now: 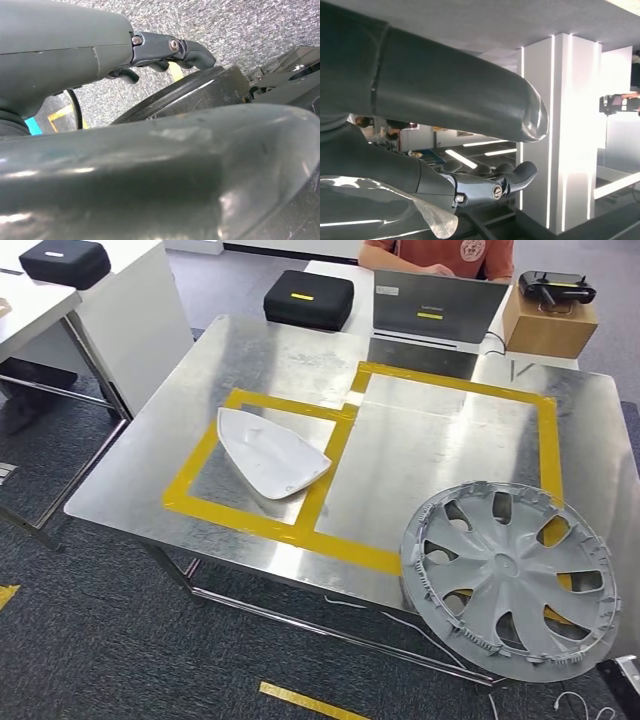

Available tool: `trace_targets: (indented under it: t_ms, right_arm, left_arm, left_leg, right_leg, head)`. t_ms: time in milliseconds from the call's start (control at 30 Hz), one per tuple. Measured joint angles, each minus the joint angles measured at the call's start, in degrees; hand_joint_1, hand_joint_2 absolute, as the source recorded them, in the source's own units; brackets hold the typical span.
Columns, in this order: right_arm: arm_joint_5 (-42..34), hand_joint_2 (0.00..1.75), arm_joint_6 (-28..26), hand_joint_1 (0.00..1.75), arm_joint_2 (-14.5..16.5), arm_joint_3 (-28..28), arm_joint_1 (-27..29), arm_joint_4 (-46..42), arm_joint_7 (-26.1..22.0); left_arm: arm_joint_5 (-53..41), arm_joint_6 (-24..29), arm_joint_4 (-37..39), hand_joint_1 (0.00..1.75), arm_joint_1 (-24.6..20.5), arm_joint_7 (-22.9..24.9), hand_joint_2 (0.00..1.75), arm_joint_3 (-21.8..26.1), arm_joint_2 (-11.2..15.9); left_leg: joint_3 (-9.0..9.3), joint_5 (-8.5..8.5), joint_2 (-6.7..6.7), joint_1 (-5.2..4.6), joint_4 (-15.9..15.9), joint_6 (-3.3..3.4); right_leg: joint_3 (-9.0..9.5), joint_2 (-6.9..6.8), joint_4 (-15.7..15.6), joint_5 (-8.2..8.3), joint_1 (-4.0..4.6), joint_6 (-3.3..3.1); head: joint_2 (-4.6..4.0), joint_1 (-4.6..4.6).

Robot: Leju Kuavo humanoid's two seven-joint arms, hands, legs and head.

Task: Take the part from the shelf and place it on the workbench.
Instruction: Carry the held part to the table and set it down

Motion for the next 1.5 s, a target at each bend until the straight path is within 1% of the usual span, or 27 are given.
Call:
trace_targets:
  t_ms: [233, 300, 400, 467, 600, 733, 900, 1000, 1333, 1400, 1500]
  right_arm:
    - [-0.38, 0.00, -0.90, 0.00, 1.66, -1.62, -0.76, 0.54, -1.94]
    - [-0.32, 0.00, -3.88, 0.00, 2.74, -2.14, -1.06, 0.35, -4.29]
    - [0.49, 0.00, -12.58, 0.00, 5.44, -2.54, -1.50, -1.35, -8.69]
    - [1.36, 0.00, -16.39, 0.00, 7.22, -2.50, -1.72, -3.06, -10.19]
    - [1.88, 0.00, -17.64, 0.00, 9.38, -2.42, -1.91, -5.20, -10.71]
    - [2.51, 0.00, -20.68, 0.00, 10.72, -2.11, -1.86, -7.15, -12.03]
    - [4.71, 0.00, -21.33, 0.00, 14.03, 0.98, -1.59, -16.40, -17.42]
    - [4.85, 0.00, -21.32, 0.00, 15.21, 2.05, -1.50, -19.77, -18.32]
    - [4.86, 0.00, -21.32, 0.00, 16.62, 3.28, -1.12, -23.95, -18.68]
    - [4.86, 0.00, -21.32, 0.00, 16.70, 3.52, -1.11, -24.41, -19.55]
    - [4.87, 0.00, -21.32, 0.00, 17.04, 4.14, -1.11, -25.58, -22.24]
  left_arm:
    - [0.00, 0.02, 0.00, 0.00, 0.12, -0.10, 0.00, 0.21, -0.07]
    - [-0.03, 0.02, 0.00, 0.00, 0.16, -0.32, 0.00, 0.33, -0.08]
    - [-0.19, 0.00, 0.00, 0.00, 0.20, -0.68, 0.00, 0.45, -0.09]
    - [-0.28, -0.01, 0.00, 0.00, 0.21, -0.83, 0.00, 0.47, -0.11]
    - [-0.33, -0.01, 0.00, 0.00, 0.24, -0.93, 0.00, 0.48, -0.12]
    - [-0.47, -0.03, 0.00, 0.00, 0.26, -0.99, 0.00, 0.54, -0.12]
    - [-0.96, -0.18, 0.00, 0.00, 0.26, -1.35, 0.00, 0.98, -0.13]
    - [-1.05, -0.24, 0.00, 0.00, 0.28, -1.51, 0.00, 1.30, -0.14]
    - [-1.21, -0.31, 0.00, 0.00, 0.28, -1.54, 0.00, 1.44, -0.14]
    - [-1.29, -0.33, 0.00, 0.00, 0.28, -1.55, 0.00, 1.45, -0.14]
    - [-1.51, -0.38, 0.00, 0.00, 0.27, -1.64, 0.00, 1.51, -0.14]
  left_leg:
    - [0.00, 0.00, 0.00, 0.00, 0.00, 0.00]
    - [0.00, 0.00, 0.00, 0.00, 0.00, 0.00]
    - [0.00, 0.00, 0.00, 0.02, 0.00, 0.00]
    - [0.01, 0.00, 0.00, 0.03, -0.01, 0.00]
    - [0.00, 0.01, 0.00, 0.04, -0.01, -0.01]
    - [0.00, 0.01, 0.00, 0.01, -0.01, -0.01]
    - [0.01, 0.01, 0.00, 0.00, -0.01, -0.01]
    - [0.01, 0.01, -0.01, 0.01, -0.01, -0.01]
    - [0.01, 0.01, 0.00, 0.00, -0.01, 0.00]
    - [0.01, 0.00, 0.00, -0.01, -0.01, 0.00]
    - [0.01, 0.00, 0.00, 0.00, -0.01, 0.00]
  right_leg:
    - [0.00, 0.00, 0.00, 0.00, 0.00, 0.00]
    - [0.00, -0.01, 0.00, 0.00, 0.00, 0.00]
    - [0.00, 0.00, 0.00, 0.00, 0.01, 0.00]
    - [0.00, 0.01, 0.01, 0.00, 0.03, 0.00]
    - [0.01, 0.00, 0.01, 0.00, 0.03, -0.01]
    - [0.04, 0.00, 0.01, 0.00, 0.00, 0.00]
    - [0.02, 0.02, 0.01, 0.00, 0.00, 0.00]
    - [0.02, 0.01, 0.01, 0.00, 0.01, -0.01]
    - [0.04, 0.03, 0.01, 0.00, -0.01, 0.00]
    - [0.04, 0.03, 0.01, 0.00, -0.01, 0.00]
    - [0.03, 0.03, 0.01, 0.00, -0.01, -0.01]
  head:
    - [0.00, -0.01]
    - [0.00, -0.01]
    - [0.00, -0.01]
    - [0.00, -0.01]
    - [0.00, -0.01]
    - [0.00, 0.01]
    - [0.00, -0.01]
    - [0.00, 0.00]
    - [0.00, 0.00]
    - [0.00, 0.00]
    - [0.00, -0.01]
